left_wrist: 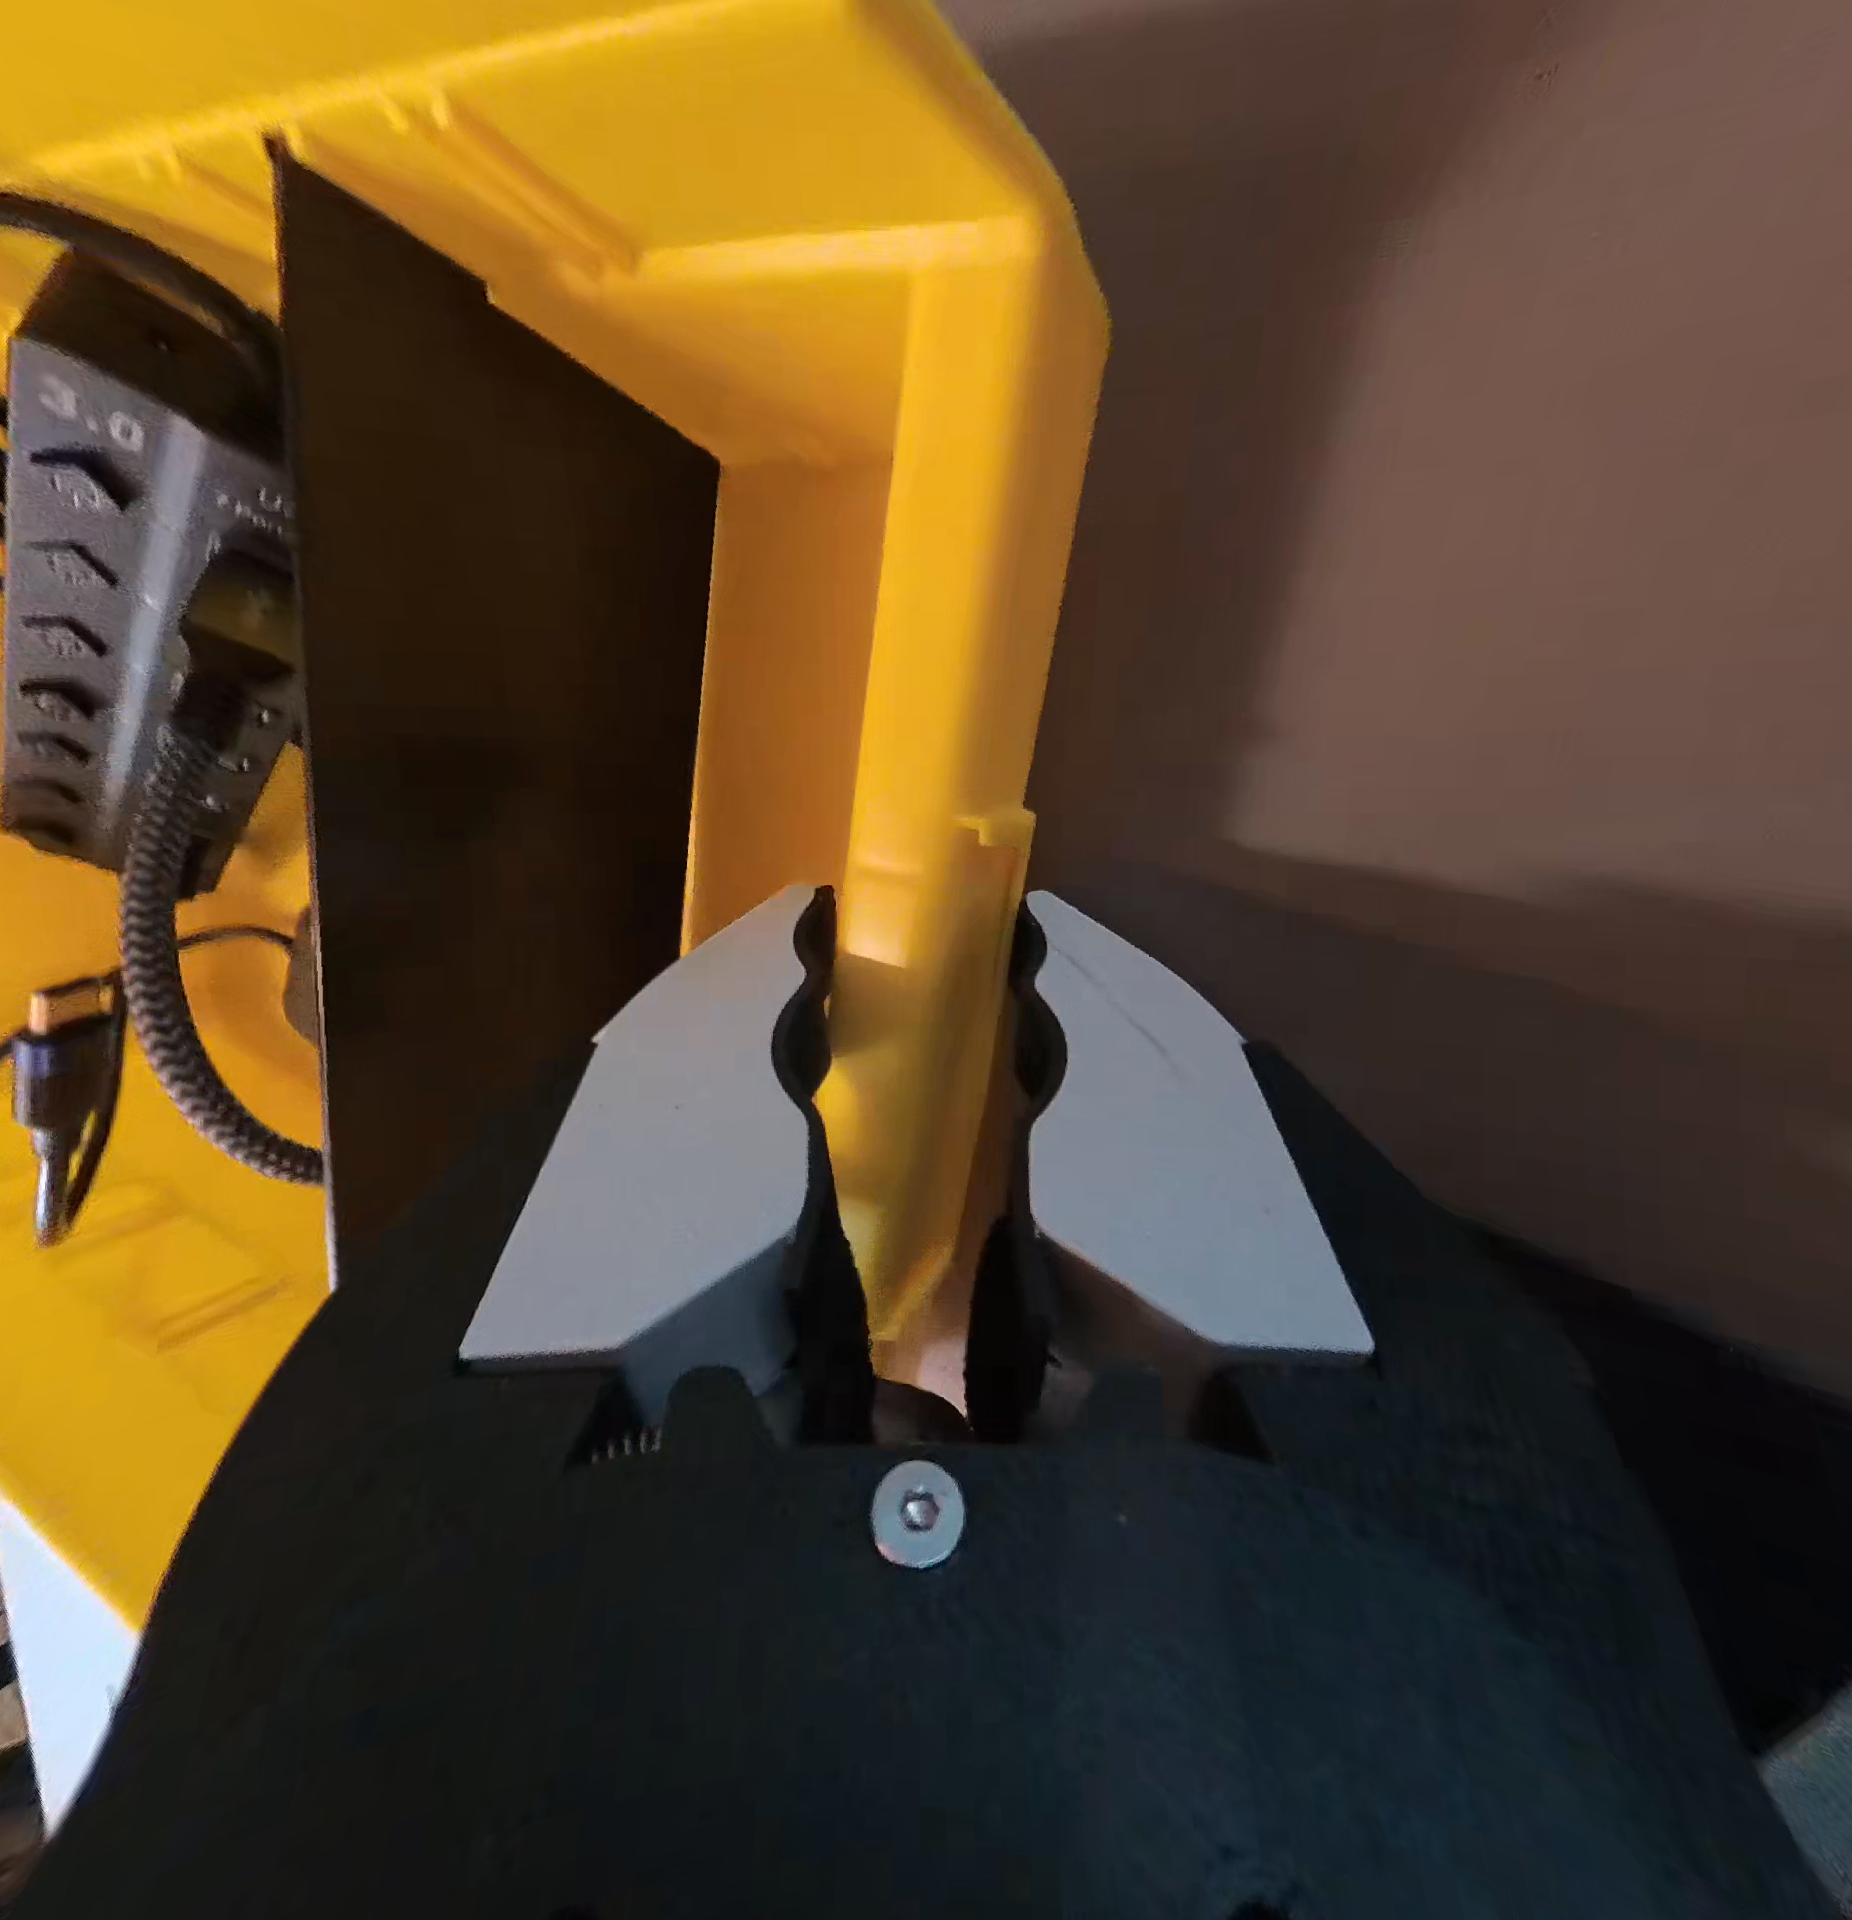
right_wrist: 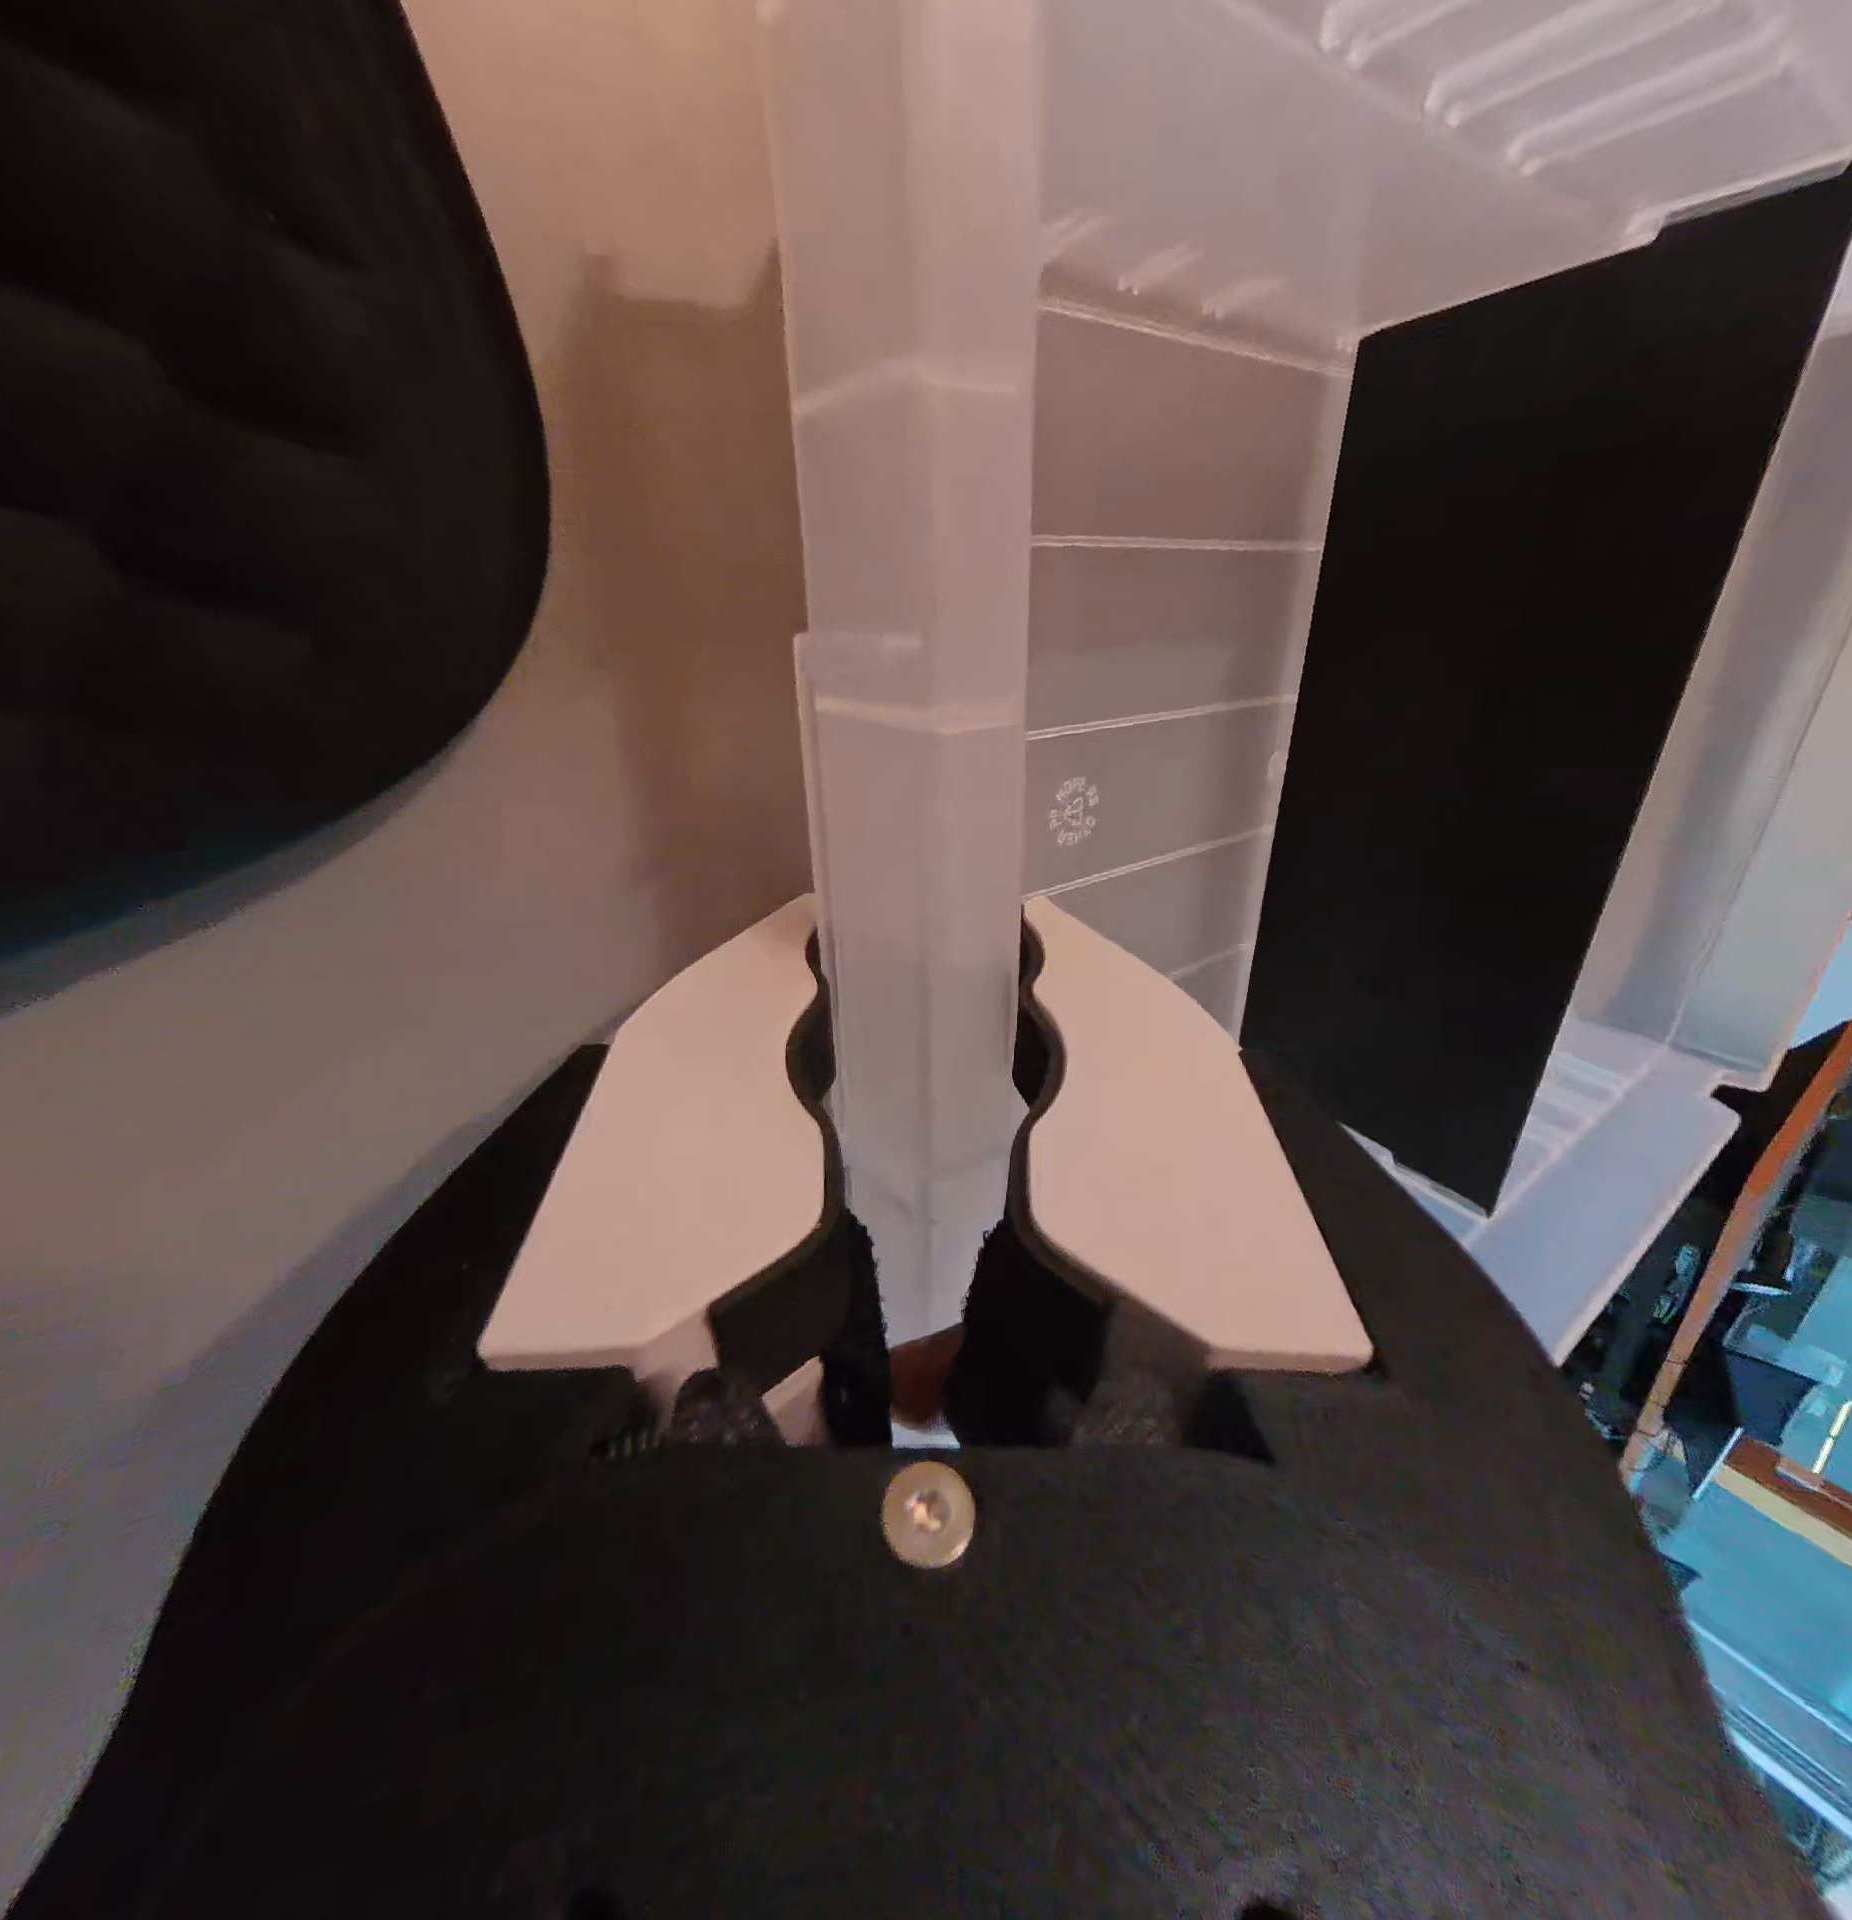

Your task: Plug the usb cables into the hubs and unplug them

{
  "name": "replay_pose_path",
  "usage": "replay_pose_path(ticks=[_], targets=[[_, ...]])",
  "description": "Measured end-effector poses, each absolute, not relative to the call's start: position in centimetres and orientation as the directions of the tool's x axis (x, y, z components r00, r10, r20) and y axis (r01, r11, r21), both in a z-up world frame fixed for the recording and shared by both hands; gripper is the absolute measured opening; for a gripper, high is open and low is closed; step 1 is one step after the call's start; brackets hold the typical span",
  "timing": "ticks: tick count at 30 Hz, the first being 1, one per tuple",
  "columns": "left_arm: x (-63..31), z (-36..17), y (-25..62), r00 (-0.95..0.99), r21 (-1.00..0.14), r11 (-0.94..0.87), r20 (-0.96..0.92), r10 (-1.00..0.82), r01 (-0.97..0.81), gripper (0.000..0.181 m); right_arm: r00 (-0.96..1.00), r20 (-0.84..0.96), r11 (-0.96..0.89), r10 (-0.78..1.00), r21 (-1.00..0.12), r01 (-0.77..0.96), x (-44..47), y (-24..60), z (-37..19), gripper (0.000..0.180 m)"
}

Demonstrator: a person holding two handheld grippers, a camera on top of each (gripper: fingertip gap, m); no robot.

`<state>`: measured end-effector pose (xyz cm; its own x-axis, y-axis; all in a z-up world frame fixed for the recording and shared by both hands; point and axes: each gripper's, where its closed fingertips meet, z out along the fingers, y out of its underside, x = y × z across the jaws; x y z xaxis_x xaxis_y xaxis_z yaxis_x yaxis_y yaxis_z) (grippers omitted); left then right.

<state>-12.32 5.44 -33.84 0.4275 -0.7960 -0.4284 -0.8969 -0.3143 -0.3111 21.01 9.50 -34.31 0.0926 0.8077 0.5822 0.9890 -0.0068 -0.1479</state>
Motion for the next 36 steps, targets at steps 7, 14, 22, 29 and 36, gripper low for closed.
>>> replay_pose_path(ticks=[7,14,22,29,36], targets=[[-20.3,-33.7,3.3,0.427,-0.251,-0.350,-0.422,-0.800,-0.903,0.036,0.133,0.588,-0.072,0.798,-0.126,0.989,24.5,9.9,-34.2,0.032],[-27.4,-33.6,-1.0,0.464,-0.173,-0.432,-0.415,-0.783,-0.885,0.037,0.176,0.588,-0.137,0.790,-0.110,0.984,27.6,9.7,-34.1,0.033],[-33.3,-33.4,-7.0,0.480,-0.133,-0.471,-0.416,-0.772,-0.872,0.034,0.226,0.585,-0.211,0.779,-0.095,0.973,30.3,8.6,-34.2,0.033],[-35.9,-33.3,-10.8,0.446,-0.096,-0.453,-0.442,-0.778,-0.886,0.032,0.252,0.585,-0.251,0.771,-0.084,0.964,32.5,7.3,-34.3,0.033],[-34.8,-32.9,-12.8,0.592,-0.216,-0.551,-0.318,-0.741,-0.806,0.042,0.355,0.556,-0.339,0.751,-0.136,0.931,33.7,5.4,-33.6,0.042]])
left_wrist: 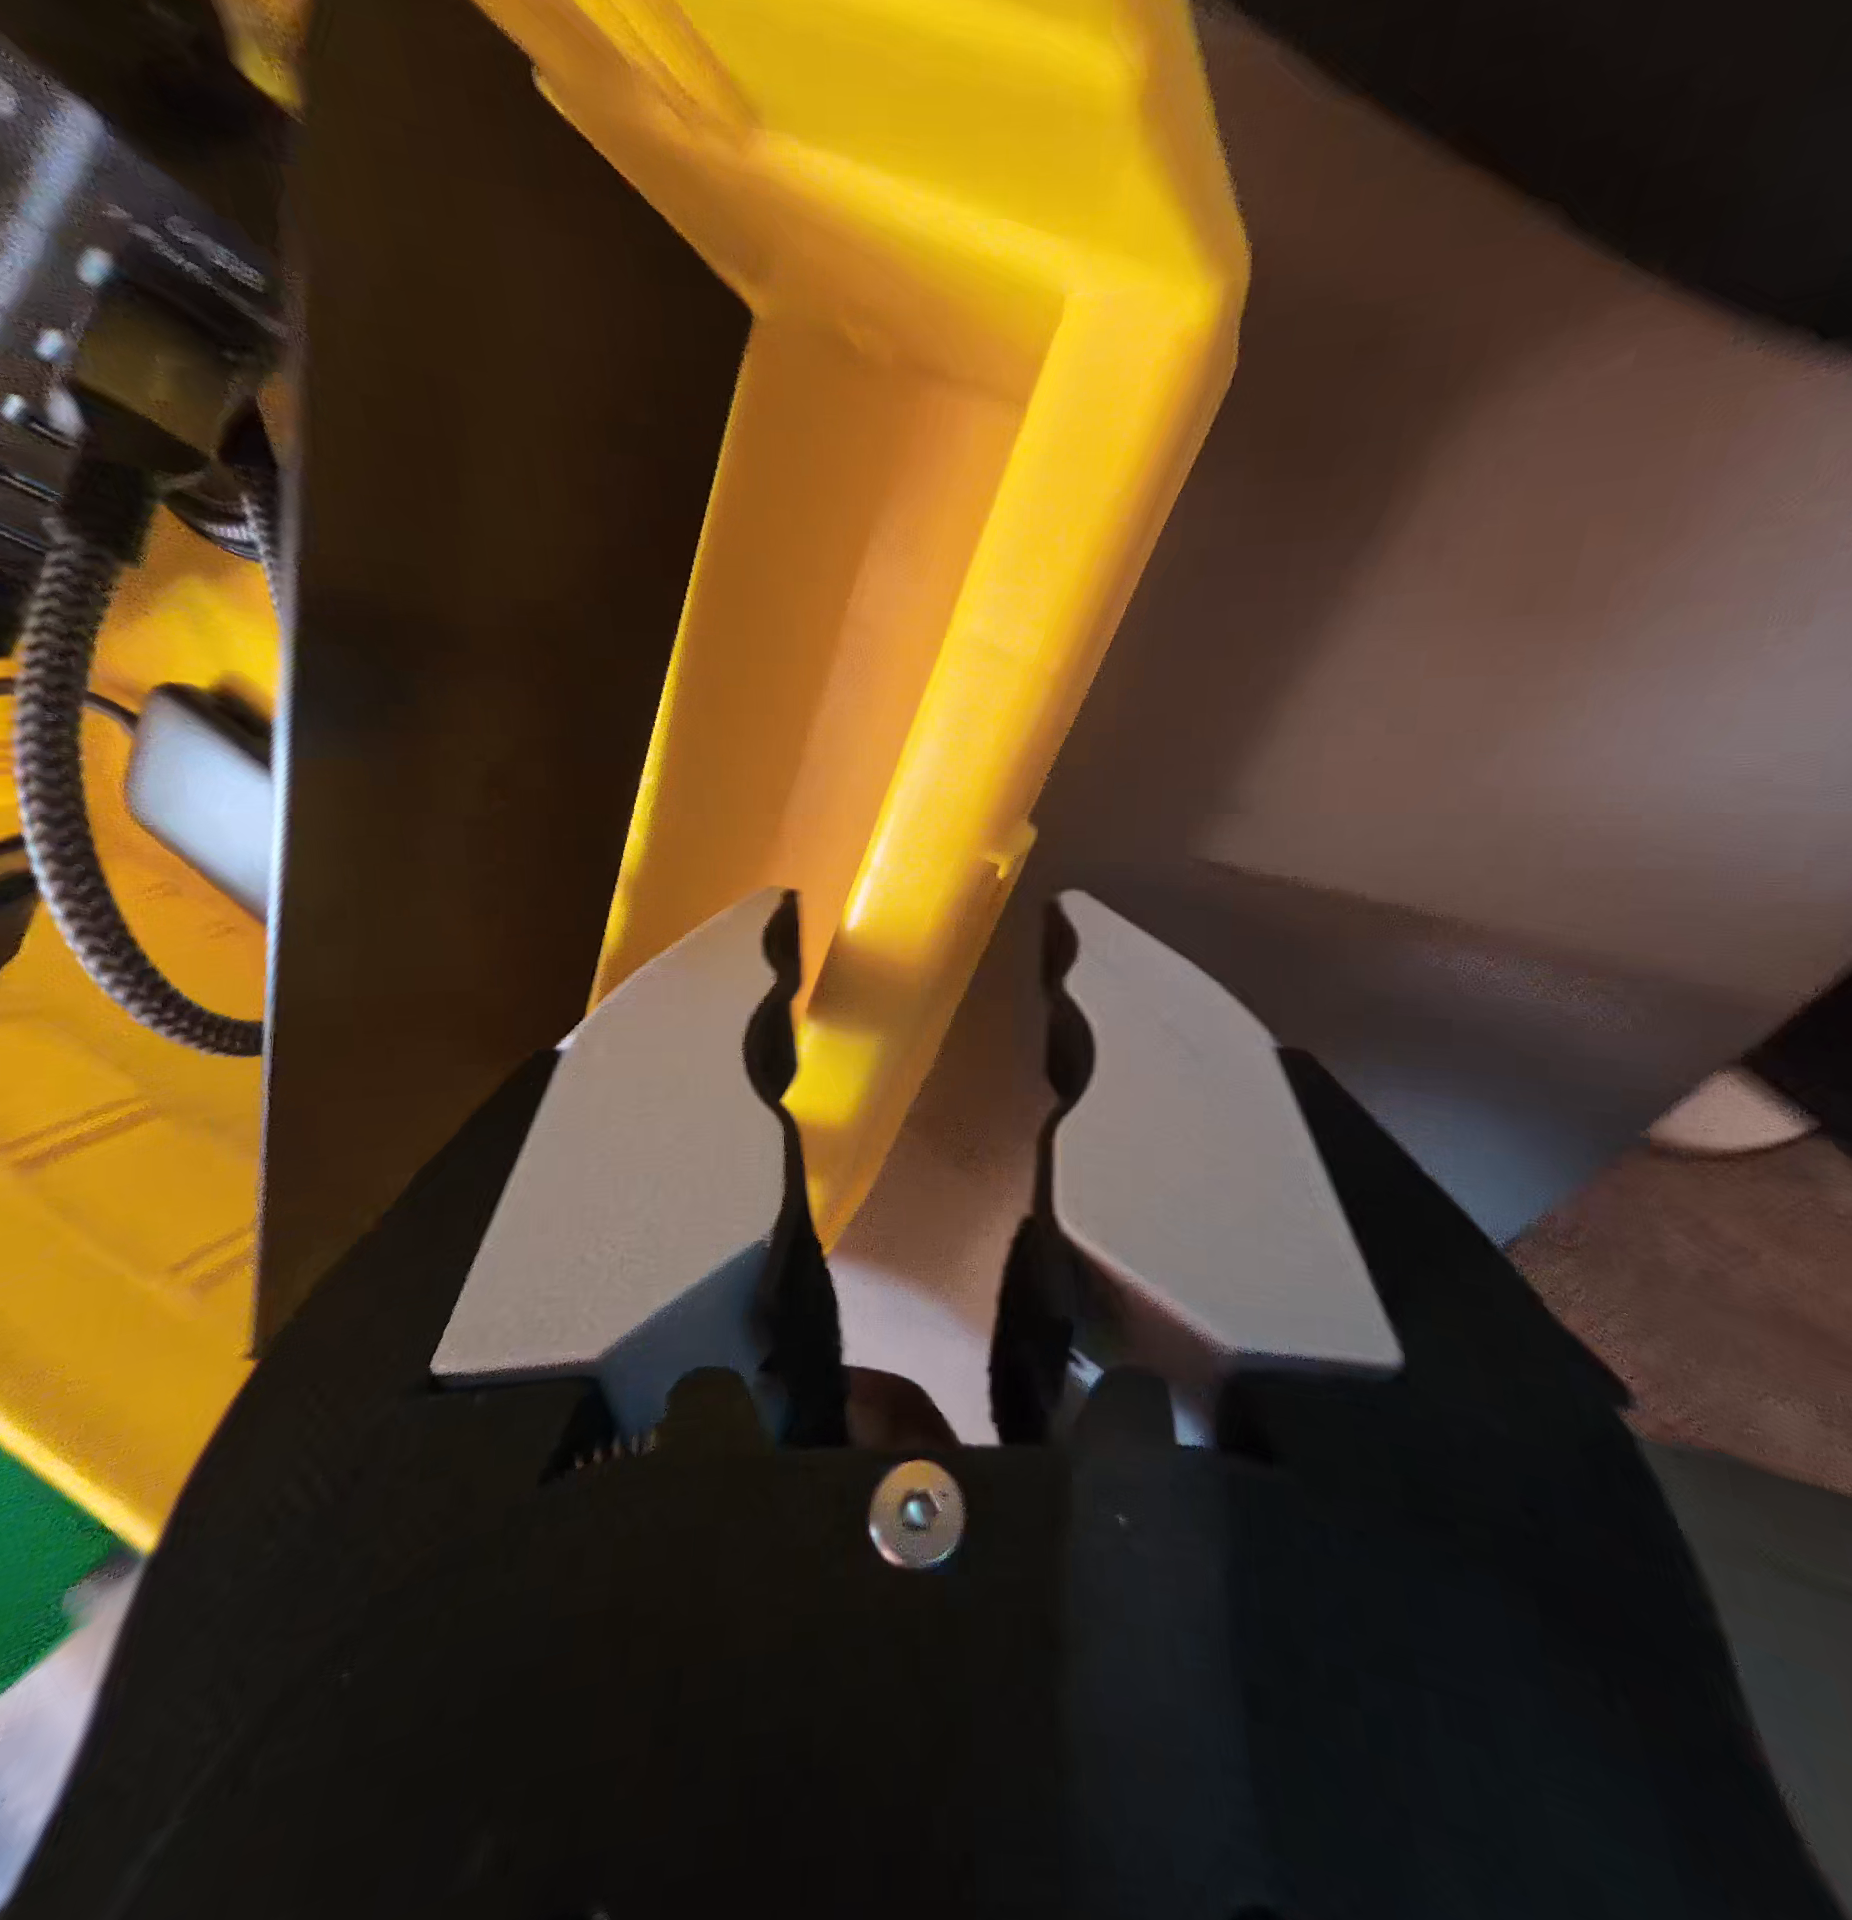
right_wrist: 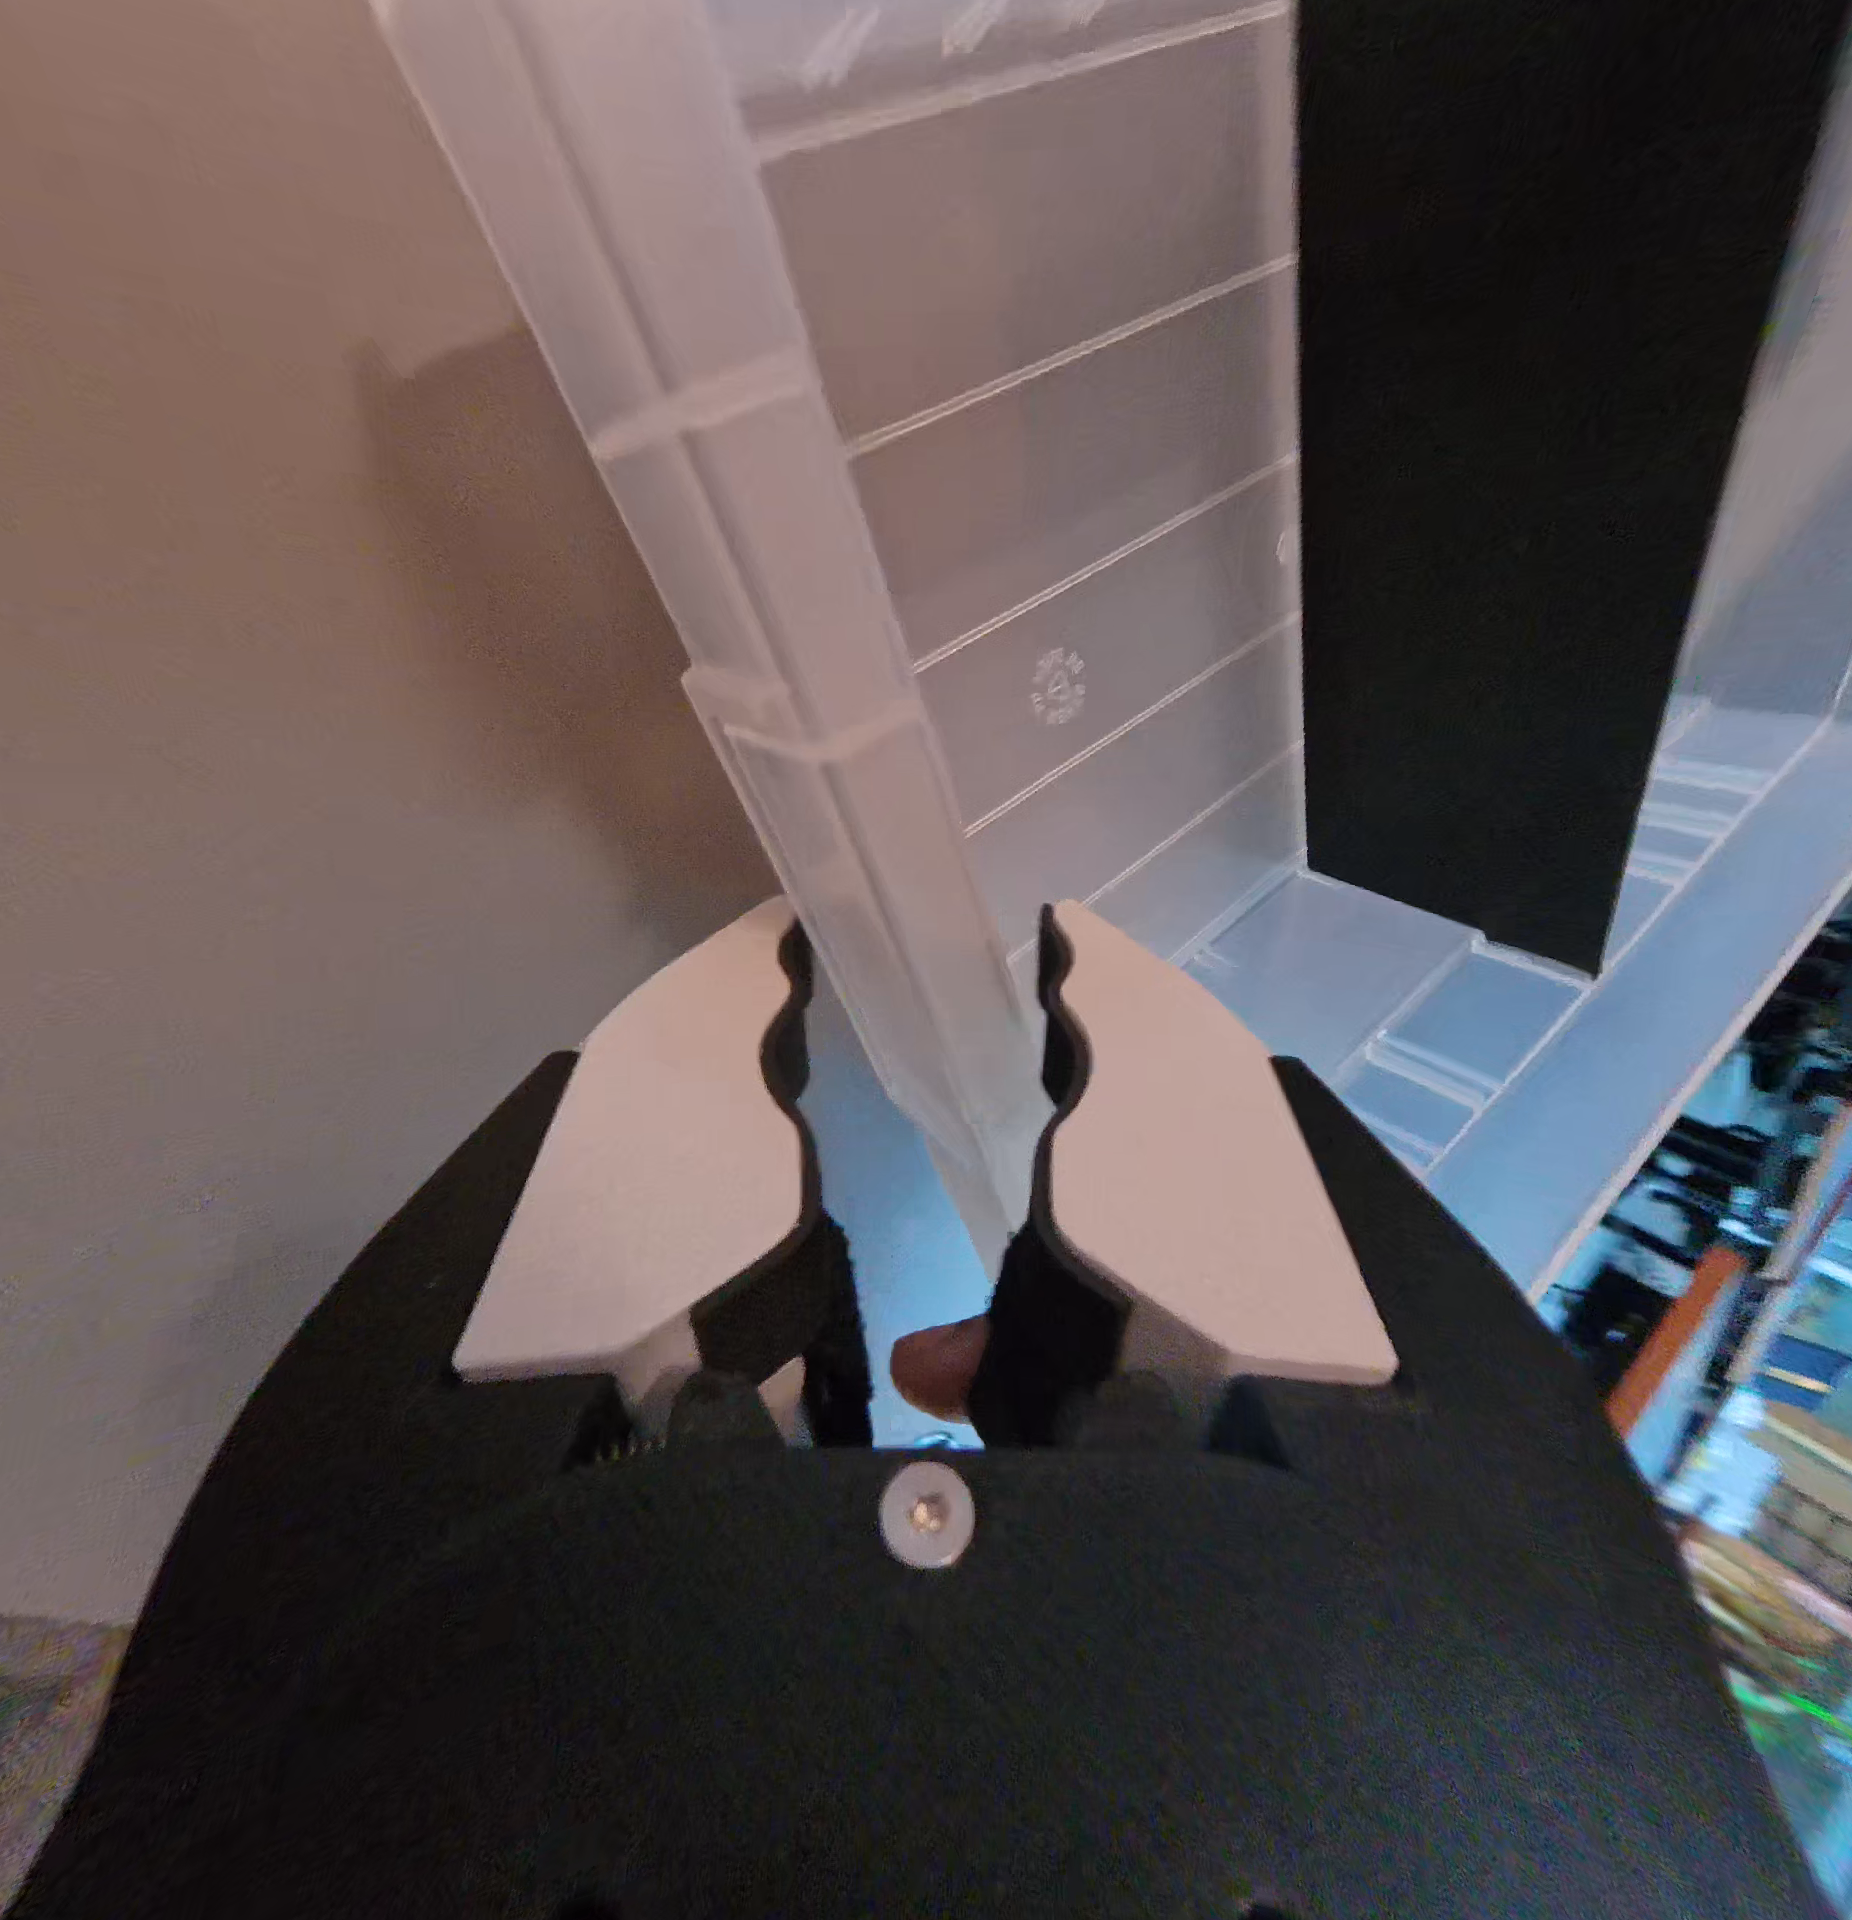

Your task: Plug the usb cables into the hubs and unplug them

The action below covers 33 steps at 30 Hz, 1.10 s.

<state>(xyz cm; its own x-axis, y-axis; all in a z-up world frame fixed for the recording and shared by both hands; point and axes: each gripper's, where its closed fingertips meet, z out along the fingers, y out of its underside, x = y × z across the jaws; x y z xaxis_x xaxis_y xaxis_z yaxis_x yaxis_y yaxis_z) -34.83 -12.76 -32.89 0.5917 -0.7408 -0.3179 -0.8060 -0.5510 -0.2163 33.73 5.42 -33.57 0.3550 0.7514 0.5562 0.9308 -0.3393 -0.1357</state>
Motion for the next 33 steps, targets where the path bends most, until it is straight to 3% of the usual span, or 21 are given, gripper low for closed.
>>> replay_pose_path(ticks=[4,7,10,12,15,20,25,33], targets=[[-31.1,-27.7,-11.4,0.696,-0.543,-0.509,-0.212,-0.687,-0.668,0.069,0.549,0.497,-0.339,0.671,-0.453,0.824,30.9,5.4,-29.6,0.066],[-30.4,-21.3,-7.0,0.812,-0.785,-0.369,-0.272,-0.516,-0.498,0.068,0.675,0.401,-0.225,0.619,-0.733,0.642,27.0,5.4,-25.0,0.074],[-31.0,-18.0,-2.2,0.945,-0.905,-0.410,0.031,-0.326,-0.112,0.070,0.709,0.276,-0.114,0.649,-0.886,0.449,22.4,4.7,-21.9,0.084],[-30.8,-17.6,0.6,0.887,-0.839,-0.518,0.358,-0.292,0.168,0.081,0.698,0.232,-0.078,0.677,-0.921,0.382,19.6,4.2,-20.7,0.093],[-32.8,-19.3,4.5,0.752,-0.599,-0.676,0.652,-0.099,0.430,0.088,0.649,0.184,-0.041,0.739,-0.948,0.315,15.2,2.9,-19.6,0.100],[-37.1,-26.0,5.8,0.860,-0.409,-0.825,0.482,0.168,0.390,0.101,0.538,0.112,0.004,0.836,-0.980,0.197,9.2,-0.1,-17.7,0.102],[-37.0,-28.5,5.9,0.792,-0.279,-0.835,0.550,0.266,0.475,0.098,0.502,0.112,0.031,0.857,-0.986,0.166,7.9,-0.7,-17.2,0.097],[-37.4,-29.5,7.0,0.685,-0.228,-0.780,0.654,0.321,0.583,0.077,0.501,0.131,0.048,0.855,-0.983,0.175,7.6,-0.1,-17.3,0.093]])
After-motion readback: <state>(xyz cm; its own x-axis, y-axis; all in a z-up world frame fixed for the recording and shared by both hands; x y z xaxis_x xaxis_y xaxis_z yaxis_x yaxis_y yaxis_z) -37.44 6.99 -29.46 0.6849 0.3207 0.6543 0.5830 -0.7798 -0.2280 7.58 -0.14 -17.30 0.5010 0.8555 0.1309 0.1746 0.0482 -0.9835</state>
